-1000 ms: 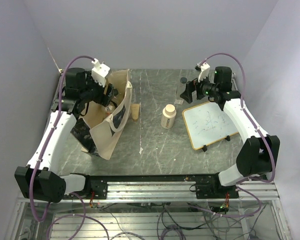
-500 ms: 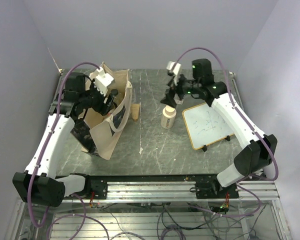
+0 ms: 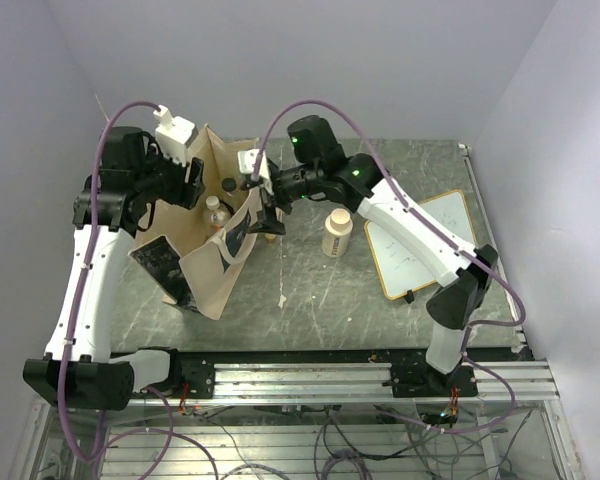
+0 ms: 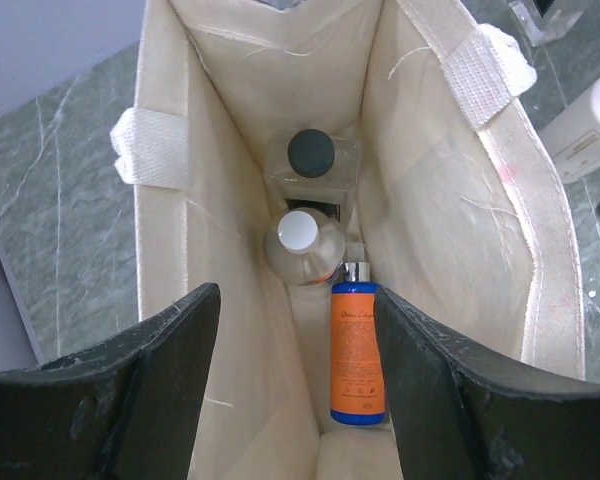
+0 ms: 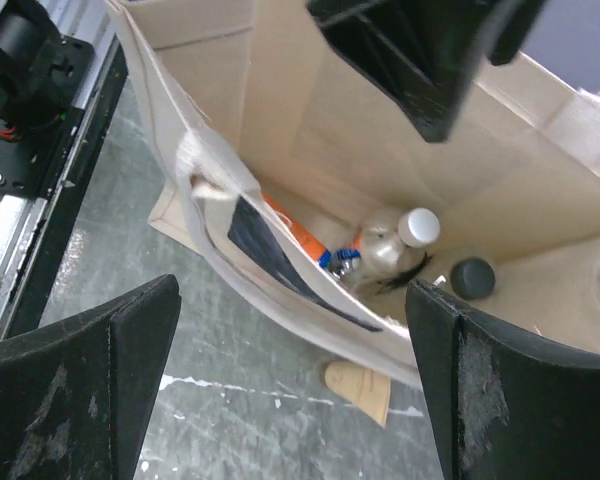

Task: Place the personal care products into the canvas bag
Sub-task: Adjust the care product in the canvas bag.

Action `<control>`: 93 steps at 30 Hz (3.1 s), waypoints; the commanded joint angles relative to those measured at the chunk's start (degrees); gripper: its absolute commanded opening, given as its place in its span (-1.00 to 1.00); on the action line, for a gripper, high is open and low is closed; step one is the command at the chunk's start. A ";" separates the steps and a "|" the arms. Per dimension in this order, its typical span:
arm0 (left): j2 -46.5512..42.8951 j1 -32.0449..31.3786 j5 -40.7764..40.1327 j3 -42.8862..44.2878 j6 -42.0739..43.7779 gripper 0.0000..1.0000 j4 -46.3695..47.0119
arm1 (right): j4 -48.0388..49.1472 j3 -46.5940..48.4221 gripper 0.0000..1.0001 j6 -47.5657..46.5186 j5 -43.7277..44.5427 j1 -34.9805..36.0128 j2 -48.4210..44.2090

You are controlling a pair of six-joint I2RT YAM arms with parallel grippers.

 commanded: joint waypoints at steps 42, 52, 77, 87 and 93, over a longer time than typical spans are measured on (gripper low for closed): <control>-6.98 1.64 18.70 -25.65 13.77 0.32 -1.97 | 6.75 -31.04 -0.28 -3.74 3.33 8.74 -0.06; -6.98 1.66 17.41 -23.02 18.82 0.37 -2.98 | 6.08 -26.93 -0.05 -1.88 2.72 8.28 -0.08; 9.59 1.65 22.31 2.77 22.61 0.41 -18.24 | -15.57 -8.82 -0.12 -11.95 5.01 8.18 2.27; 11.10 1.29 22.53 3.07 28.28 0.36 -25.01 | -5.27 -14.36 -0.42 -5.81 2.52 8.04 2.28; 5.44 1.22 21.45 -5.43 31.32 0.35 -24.79 | 2.95 -21.69 -0.51 -2.95 3.65 7.89 1.34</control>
